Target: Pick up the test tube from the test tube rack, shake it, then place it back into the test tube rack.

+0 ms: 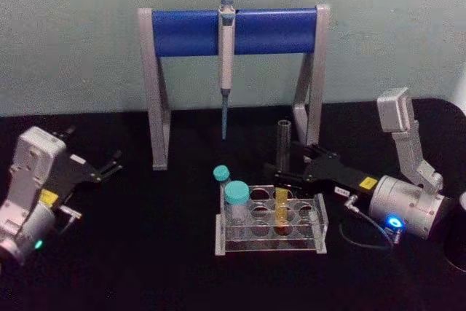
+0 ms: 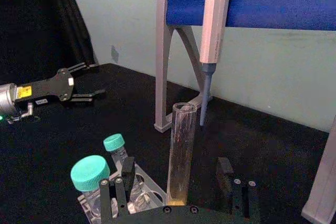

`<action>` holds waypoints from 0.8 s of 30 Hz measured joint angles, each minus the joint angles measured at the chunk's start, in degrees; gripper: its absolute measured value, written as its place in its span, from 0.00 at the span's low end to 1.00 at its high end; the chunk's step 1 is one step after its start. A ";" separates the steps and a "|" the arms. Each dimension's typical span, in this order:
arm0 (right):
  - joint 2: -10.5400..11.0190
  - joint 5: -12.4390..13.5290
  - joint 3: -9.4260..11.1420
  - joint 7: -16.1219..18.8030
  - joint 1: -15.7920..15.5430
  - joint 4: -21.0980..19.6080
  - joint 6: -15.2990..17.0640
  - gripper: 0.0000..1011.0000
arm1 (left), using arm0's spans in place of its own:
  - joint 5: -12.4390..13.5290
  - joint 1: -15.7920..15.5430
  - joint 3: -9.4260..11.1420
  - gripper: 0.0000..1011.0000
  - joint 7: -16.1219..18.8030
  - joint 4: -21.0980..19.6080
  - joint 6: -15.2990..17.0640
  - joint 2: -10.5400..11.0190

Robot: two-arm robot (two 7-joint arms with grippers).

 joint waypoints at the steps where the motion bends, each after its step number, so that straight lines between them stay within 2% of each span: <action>1: -0.03 0.11 -0.18 0.12 0.25 0.26 -0.07 0.99 | 0.00 0.00 0.00 1.00 0.00 0.00 0.00 0.00; 11: -0.43 0.43 -1.27 0.40 1.49 1.52 -0.43 0.99 | 0.00 0.00 0.00 1.00 0.00 0.00 0.00 0.00; 24: -0.41 0.42 -1.14 0.34 1.36 1.36 -0.44 0.99 | 0.00 0.00 0.00 1.00 0.00 0.00 0.00 0.00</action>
